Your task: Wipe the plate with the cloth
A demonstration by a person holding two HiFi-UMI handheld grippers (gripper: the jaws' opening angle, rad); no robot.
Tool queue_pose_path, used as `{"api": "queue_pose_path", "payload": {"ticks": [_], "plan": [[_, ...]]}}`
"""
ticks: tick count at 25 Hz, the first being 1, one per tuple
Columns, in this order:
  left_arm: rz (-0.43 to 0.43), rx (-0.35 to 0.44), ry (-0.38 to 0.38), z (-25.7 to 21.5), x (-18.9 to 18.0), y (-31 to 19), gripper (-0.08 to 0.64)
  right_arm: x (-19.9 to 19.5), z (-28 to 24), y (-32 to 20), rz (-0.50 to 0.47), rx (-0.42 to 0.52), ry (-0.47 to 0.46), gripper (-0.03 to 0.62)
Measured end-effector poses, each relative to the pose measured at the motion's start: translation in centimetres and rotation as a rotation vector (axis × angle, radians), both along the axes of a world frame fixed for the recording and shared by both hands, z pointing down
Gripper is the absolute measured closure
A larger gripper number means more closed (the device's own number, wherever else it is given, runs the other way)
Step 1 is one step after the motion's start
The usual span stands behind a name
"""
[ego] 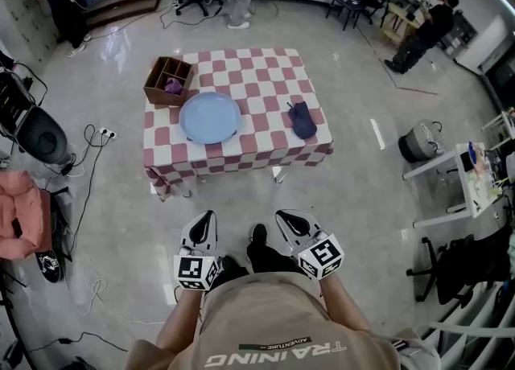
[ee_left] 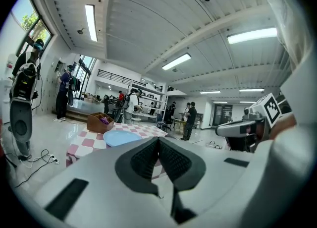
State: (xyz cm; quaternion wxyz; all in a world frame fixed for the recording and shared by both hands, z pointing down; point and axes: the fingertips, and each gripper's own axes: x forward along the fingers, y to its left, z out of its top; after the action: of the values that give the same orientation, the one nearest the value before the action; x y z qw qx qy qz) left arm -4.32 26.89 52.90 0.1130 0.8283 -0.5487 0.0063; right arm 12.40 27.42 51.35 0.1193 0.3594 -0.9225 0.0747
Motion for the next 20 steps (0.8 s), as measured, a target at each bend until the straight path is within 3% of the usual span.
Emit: {"api": "queue_pose_path", "payload": {"ticks": [9, 20], "plan": [[-0.055, 0.017, -0.033, -1.1, 0.9, -4.5, 0.549, 0.2, -1.1, -6.7, -0.020, 0.077, 0.007, 0.575], [-0.126, 0.057, -0.059, -3.2, 1.6, -14.7, 0.549, 0.8, -2.4, -18.3, -0.081, 0.113, -0.048, 0.575]]}}
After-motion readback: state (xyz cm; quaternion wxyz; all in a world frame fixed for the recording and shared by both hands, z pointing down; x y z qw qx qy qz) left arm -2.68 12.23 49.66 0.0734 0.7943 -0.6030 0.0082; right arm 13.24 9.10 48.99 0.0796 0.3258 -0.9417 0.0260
